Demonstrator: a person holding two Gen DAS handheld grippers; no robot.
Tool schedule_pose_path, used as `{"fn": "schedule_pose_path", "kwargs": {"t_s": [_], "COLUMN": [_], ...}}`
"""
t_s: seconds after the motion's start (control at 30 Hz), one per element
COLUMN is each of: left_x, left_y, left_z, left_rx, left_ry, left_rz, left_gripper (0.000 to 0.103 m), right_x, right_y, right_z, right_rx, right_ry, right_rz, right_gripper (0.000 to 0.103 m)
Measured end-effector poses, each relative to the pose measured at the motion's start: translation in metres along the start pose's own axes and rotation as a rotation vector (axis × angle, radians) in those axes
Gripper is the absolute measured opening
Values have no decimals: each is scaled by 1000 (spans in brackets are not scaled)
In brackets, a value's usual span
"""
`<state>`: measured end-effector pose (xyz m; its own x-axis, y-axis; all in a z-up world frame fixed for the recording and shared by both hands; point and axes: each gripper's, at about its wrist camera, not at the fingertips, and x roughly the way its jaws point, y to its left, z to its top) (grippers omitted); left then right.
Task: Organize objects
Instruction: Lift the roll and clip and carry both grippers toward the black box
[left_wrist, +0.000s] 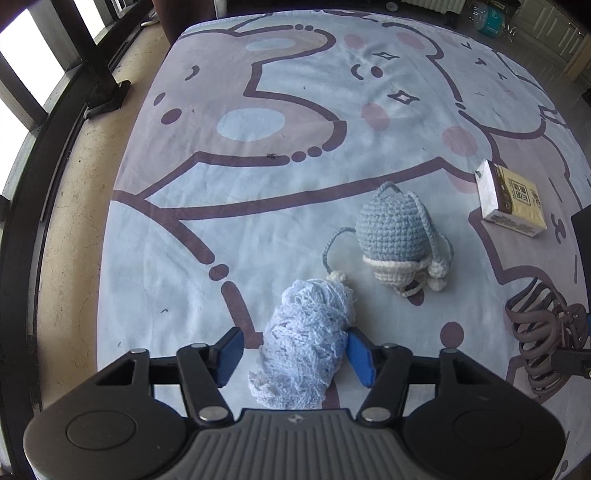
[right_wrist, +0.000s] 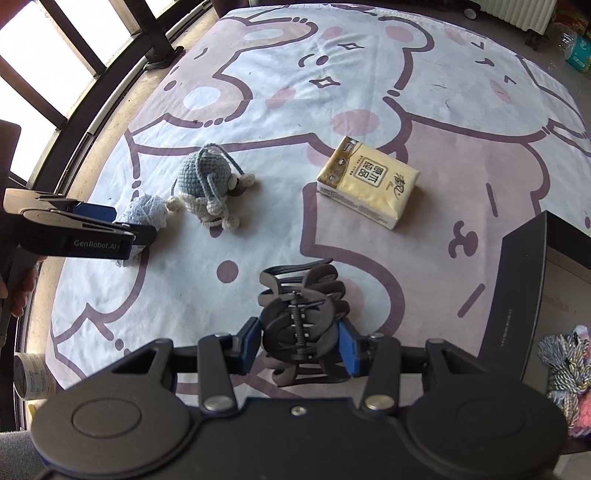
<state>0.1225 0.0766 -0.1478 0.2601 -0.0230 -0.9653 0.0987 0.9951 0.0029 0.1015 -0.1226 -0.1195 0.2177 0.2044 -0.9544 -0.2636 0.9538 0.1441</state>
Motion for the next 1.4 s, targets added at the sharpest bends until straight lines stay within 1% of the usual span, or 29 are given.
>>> {"fn": "schedule_pose_path", "kwargs": {"t_s": [0.03, 0.1, 0.17, 0.33, 0.47, 0.9, 1.1, 1.4], "left_x": [1, 0, -4, -20, -36, -90, -102, -108], "left_y": [-2, -6, -6, -1, -3, -10, -19, -43], "left_z": [0, 0, 0, -1, -1, -4, -3, 1], "left_rx": [4, 29, 21, -29, -62, -139, -149, -157], "left_ry": [12, 13, 8, -29, -68, -202, -226, -235], "left_rz": [-2, 15, 17, 3, -26, -119, -154, -216], "left_gripper": [46, 43, 41, 41, 41, 40, 40, 40], "right_x": [-1, -4, -6, -16, -28, -78, -92, -109], "right_y": [-1, -3, -4, -6, -10, -16, -25, -44], "right_z": [0, 0, 0, -1, -1, 1, -4, -13], "right_rx": [3, 9, 15, 22, 50, 136, 170, 199], "right_ry": [-2, -7, -13, -31, -62, -219, -253, -290], "right_rz": [0, 0, -1, -7, -12, -14, -25, -36], "right_gripper": [46, 46, 46, 46, 46, 46, 46, 46]}}
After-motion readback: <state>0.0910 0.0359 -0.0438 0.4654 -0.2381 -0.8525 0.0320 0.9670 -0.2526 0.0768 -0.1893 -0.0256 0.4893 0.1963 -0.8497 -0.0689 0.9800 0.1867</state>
